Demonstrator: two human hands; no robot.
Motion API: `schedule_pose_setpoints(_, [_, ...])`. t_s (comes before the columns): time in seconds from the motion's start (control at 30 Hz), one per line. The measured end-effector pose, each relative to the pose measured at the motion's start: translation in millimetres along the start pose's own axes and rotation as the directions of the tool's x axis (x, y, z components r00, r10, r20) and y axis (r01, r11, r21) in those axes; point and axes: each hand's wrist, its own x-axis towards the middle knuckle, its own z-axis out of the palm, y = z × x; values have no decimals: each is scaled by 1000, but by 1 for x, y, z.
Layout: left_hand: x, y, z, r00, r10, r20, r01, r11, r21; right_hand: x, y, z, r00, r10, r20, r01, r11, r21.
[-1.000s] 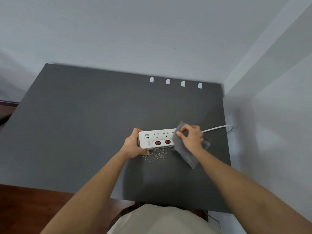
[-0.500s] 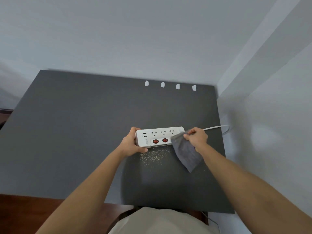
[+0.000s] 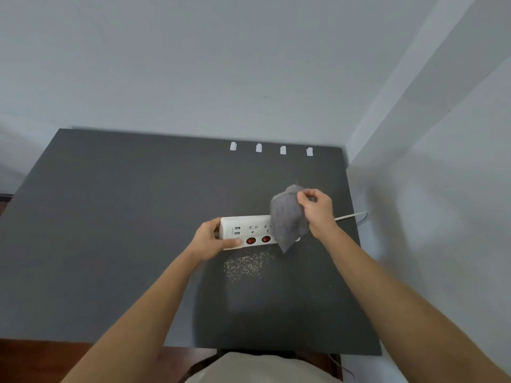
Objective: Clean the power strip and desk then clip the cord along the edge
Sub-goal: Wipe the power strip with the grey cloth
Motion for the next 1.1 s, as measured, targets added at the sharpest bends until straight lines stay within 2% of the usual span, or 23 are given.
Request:
schedule_pose_setpoints(0.03, [-1,6,2,1000,30,9,-29,999,-40,-12,-4,14,984,-162,76,168,983,-76])
schedule_pose_setpoints(0.1, [-3,15,6,994,100,32,-92,979,-183,-37,4,37,854,-431,293,509,807,-300])
schedule_pose_setpoints(0.17, [-7,20,4,994,109,17,-96,932,-350,-45,20,40,714,-593,372,697,549,-461])
schedule_pose_setpoints(0.2, [-11,23,1,995,97,2,-88,907,-412,-38,26,35,685,-647,335,706,477,-523])
schedule_pose_setpoints(0.23, [-14,24,-3,997,82,-15,-80,890,-450,-30,30,26,702,-663,259,665,481,-572])
schedule_pose_setpoints(0.27, [-17,24,-8,997,70,-30,-76,880,-470,-20,35,16,763,-628,153,579,560,-592])
schedule_pose_setpoints(0.33, [-20,22,-18,997,58,-52,-76,855,-512,-4,36,-9,887,-462,-21,391,774,-498])
schedule_pose_setpoints(0.4, [-23,25,-25,996,69,-49,-85,822,-563,0,35,-20,917,-398,-18,360,846,-393])
schedule_pose_setpoints(0.53, [-22,41,-32,995,53,-85,-94,783,-615,-12,21,-14,866,-496,54,482,803,-350])
schedule_pose_setpoints(0.63, [-22,49,-40,993,61,-100,-108,807,-580,-2,19,-34,801,-572,175,572,647,-504])
schedule_pose_setpoints(0.7, [-24,49,-47,991,68,-118,-124,807,-578,10,20,-63,803,-558,210,555,573,-603])
schedule_pose_setpoints(0.77, [-25,46,-52,990,62,-130,-127,799,-588,26,27,-94,845,-501,189,491,583,-648])
schedule_pose_setpoints(0.9, [-21,41,-49,988,7,-154,-106,758,-643,47,21,-106,939,-333,88,320,753,-575])
schedule_pose_setpoints(1.03, [-13,52,-29,985,-37,-169,-81,764,-640,21,-8,-36,920,-325,218,391,768,-508])
schedule_pose_setpoints(1.1, [-11,56,-29,981,-49,-189,-83,773,-628,13,-7,-26,894,-352,278,448,729,-518])
